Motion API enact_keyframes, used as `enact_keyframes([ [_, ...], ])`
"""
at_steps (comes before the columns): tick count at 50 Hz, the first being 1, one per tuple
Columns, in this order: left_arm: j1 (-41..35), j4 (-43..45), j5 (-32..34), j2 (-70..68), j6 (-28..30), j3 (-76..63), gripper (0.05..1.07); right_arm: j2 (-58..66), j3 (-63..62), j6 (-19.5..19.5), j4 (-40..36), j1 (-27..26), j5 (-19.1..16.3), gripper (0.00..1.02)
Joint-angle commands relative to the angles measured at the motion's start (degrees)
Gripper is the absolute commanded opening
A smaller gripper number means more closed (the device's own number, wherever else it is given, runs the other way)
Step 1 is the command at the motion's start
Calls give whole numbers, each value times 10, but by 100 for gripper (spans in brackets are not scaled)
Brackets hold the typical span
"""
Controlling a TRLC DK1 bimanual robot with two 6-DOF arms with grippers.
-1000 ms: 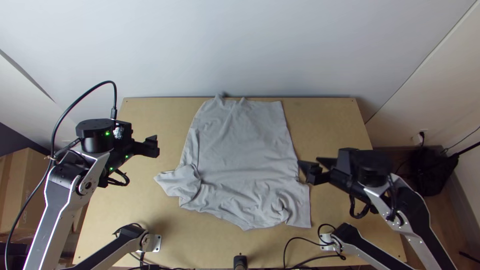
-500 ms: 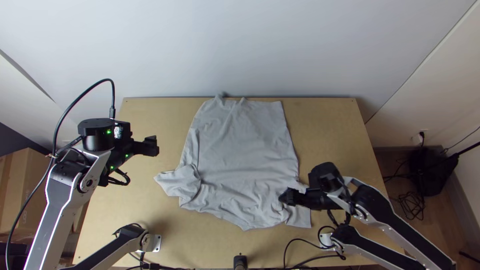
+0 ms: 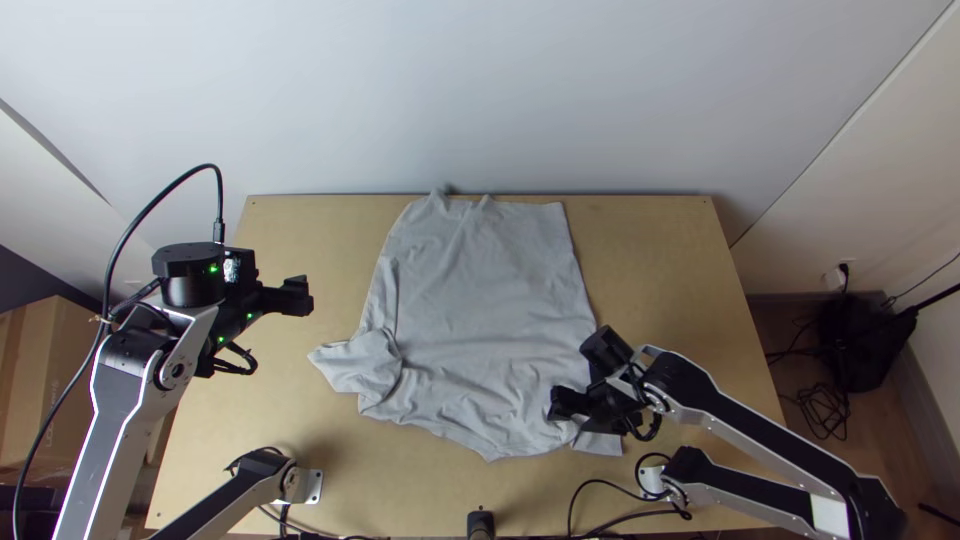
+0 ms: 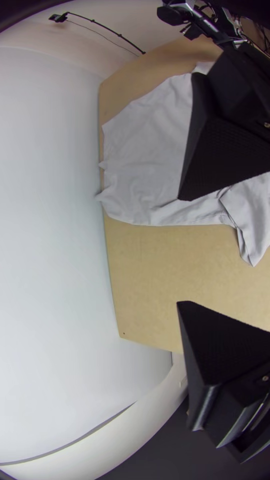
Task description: Fold the t-shirt
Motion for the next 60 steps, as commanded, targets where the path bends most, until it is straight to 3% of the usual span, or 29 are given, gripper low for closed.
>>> enact_keyframes([
  [1,4,3,3,-12,-8,-9,102,34,-11,17,1,11,-11,89],
  [12,17,4,3,-17,-8,-14,102,89,-10,26,8,15,-35,89],
  [27,26,8,3,-18,-4,-19,102,179,-1,20,35,14,-40,79],
  [29,27,9,3,-18,-3,-18,102,189,4,19,37,14,-39,70],
  [36,36,11,3,-18,9,-19,102,203,12,16,31,15,-24,5],
  [37,37,11,3,-18,10,-19,102,203,13,16,30,15,-20,2],
  [51,24,46,6,34,66,-33,102,161,66,-36,-55,25,1,2],
  [60,-39,64,23,146,100,0,102,111,100,-111,-74,32,35,2],
])
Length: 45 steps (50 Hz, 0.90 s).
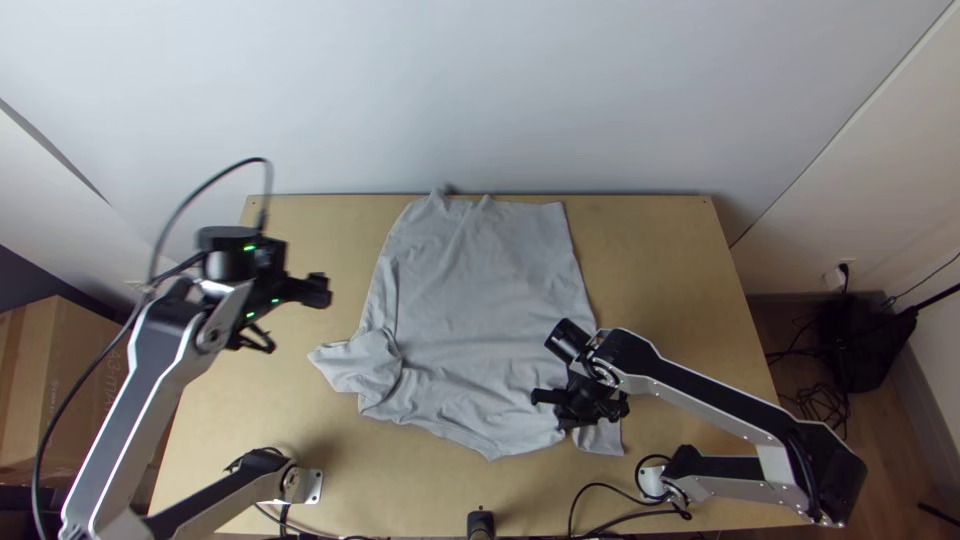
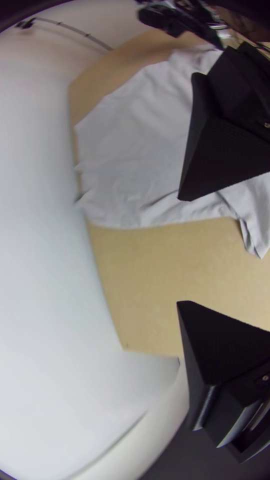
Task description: Fold the t-shirt
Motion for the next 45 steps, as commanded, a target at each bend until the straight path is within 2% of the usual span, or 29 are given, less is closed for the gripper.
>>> enact_keyframes([
  [1,-29,16,10,78,27,27,102,-44,30,-48,-11,10,19,2],
  [5,-52,27,10,138,24,62,102,-60,54,-56,-6,8,26,2],
  [11,-69,60,11,224,19,120,102,-88,75,-88,-6,5,57,2],
  [17,-96,61,11,317,2,198,102,-111,78,-101,-6,4,68,2],
  [23,-134,61,10,402,-4,263,102,-128,65,-115,8,4,105,2],
  [28,-170,63,9,467,-1,298,102,-132,44,-141,54,1,183,2],
  [30,-180,63,4,494,-1,310,102,-132,41,-148,62,-1,200,2],
  [39,-218,62,-28,594,-17,379,102,-139,46,-149,70,-4,202,2],
  [45,-234,-8,-29,658,-59,475,101,-142,43,-149,73,-4,208,2],
])
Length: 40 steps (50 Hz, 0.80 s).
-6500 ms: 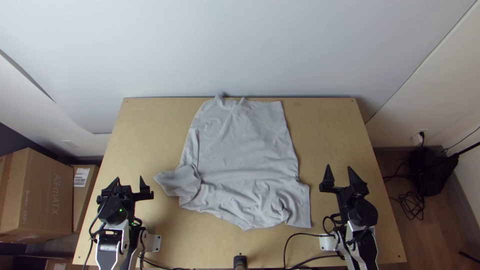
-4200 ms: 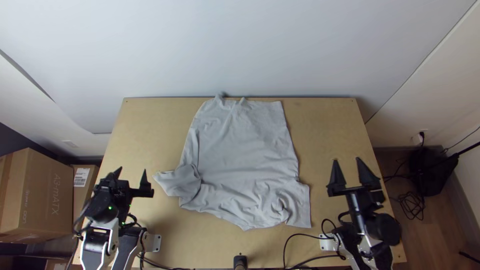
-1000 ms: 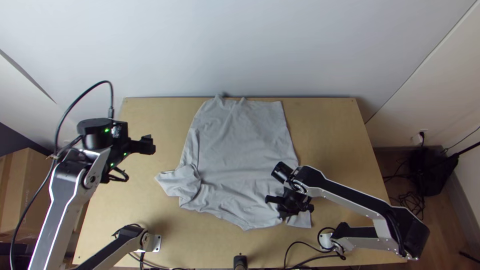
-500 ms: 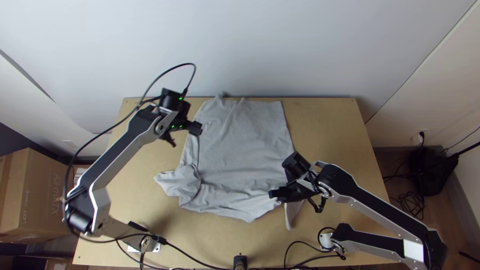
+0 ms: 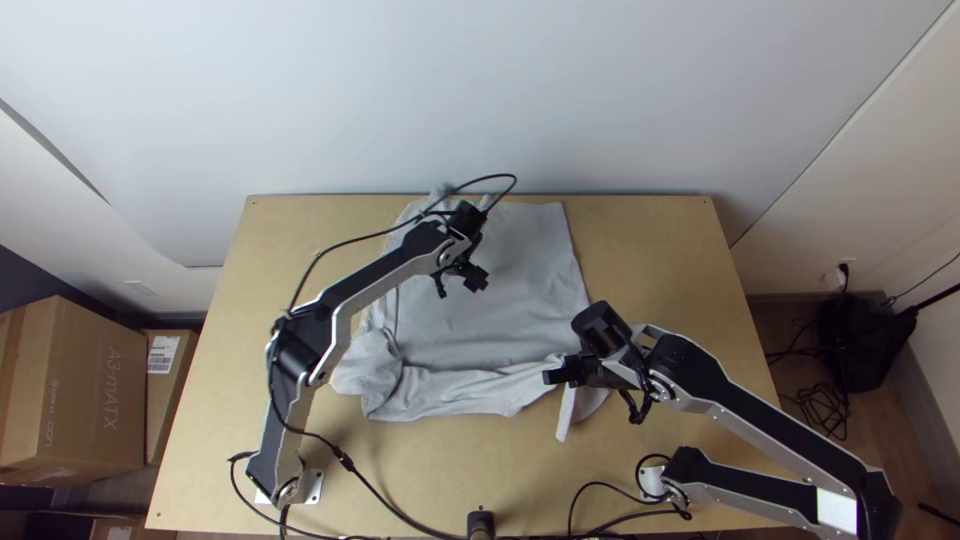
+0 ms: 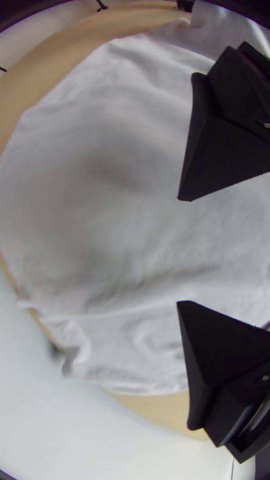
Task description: Fold the t-shirt
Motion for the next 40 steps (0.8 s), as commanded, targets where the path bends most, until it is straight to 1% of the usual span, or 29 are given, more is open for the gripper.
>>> enact_keyframes([
  [1,-11,-60,-4,57,-49,109,101,-14,-13,-6,8,-4,13,2],
  [5,-23,-103,-4,94,-68,168,101,-15,-16,-7,14,-4,15,2],
  [12,-37,-96,-5,115,-69,170,101,-15,-21,-7,26,-3,15,2],
  [14,-38,-96,-4,121,-69,170,98,-15,-20,-7,26,-3,15,2],
  [24,-37,-103,-3,145,-76,168,98,-13,-13,-7,34,-3,15,2],
  [26,-38,-106,-1,148,-77,168,91,-13,-12,-7,35,-2,15,2],
  [28,-38,-106,-1,149,-80,165,81,-12,-12,-7,36,-2,15,2],
  [31,-38,-107,3,152,-84,164,58,-12,-12,-7,37,-3,15,2],
  [33,-36,-108,3,152,-94,160,39,-12,-11,-7,37,-2,15,2],
  [36,-32,-108,4,147,-100,149,20,-11,-9,-7,37,-3,15,2],
  [37,-31,-108,5,143,-100,142,11,-11,-8,-7,37,-3,15,2],
  [38,-30,-108,6,140,-100,136,7,-11,-7,-7,37,-3,15,2],
  [40,-25,-108,19,133,-100,120,8,-10,-5,-7,37,-3,15,2],
])
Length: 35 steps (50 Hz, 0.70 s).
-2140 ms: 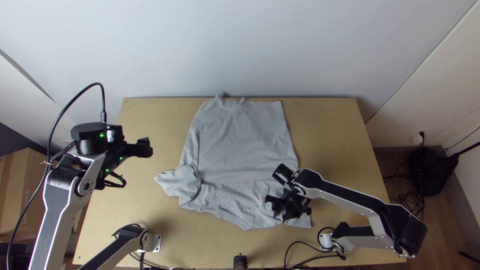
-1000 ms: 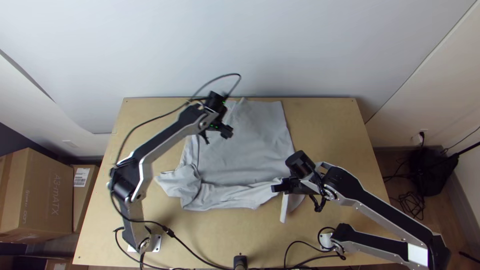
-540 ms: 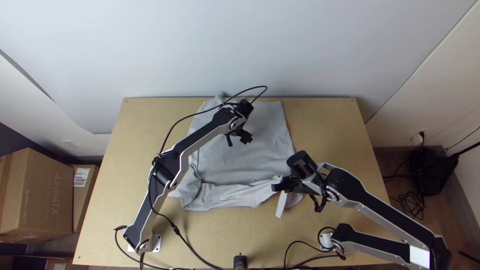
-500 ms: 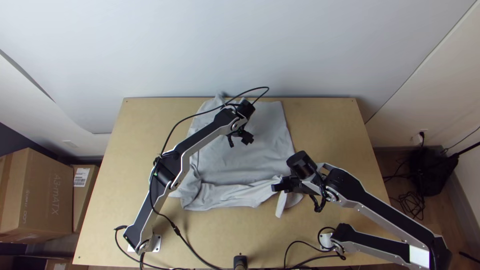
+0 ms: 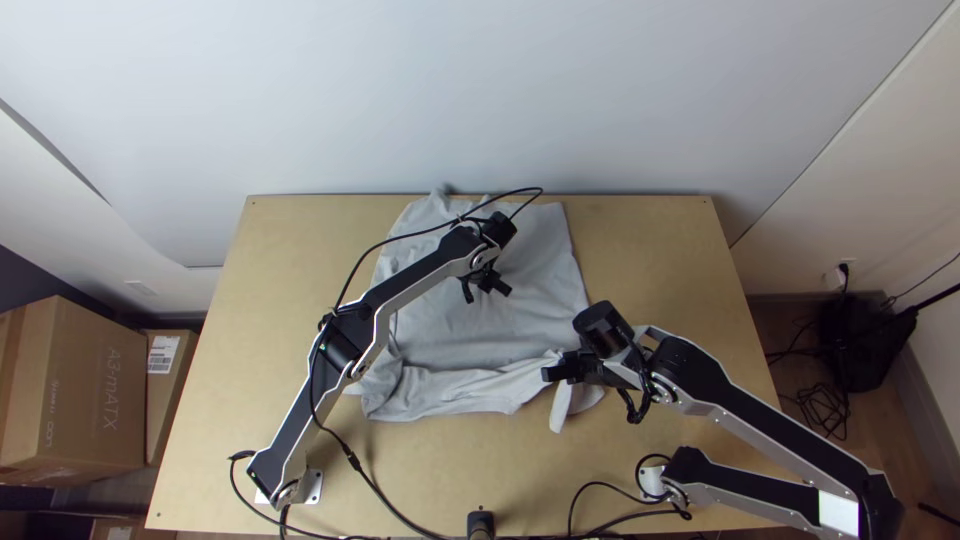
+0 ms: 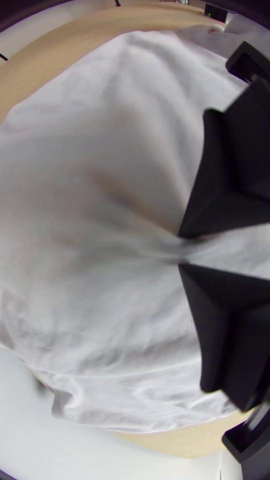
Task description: Fold the t-shirt
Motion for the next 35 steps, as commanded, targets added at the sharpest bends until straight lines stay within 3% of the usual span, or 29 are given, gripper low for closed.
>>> enact_keyframes([
  [1,15,-15,18,-1,-14,-46,8,-2,6,-6,2,-4,7,2],
  [15,76,75,53,-153,-7,-282,8,-11,0,-10,1,-10,10,2],
  [23,117,82,69,-268,16,-419,8,-23,-15,-20,1,-13,14,2],
  [35,117,66,72,-452,30,-612,8,-49,-29,-69,1,-9,14,2],
])
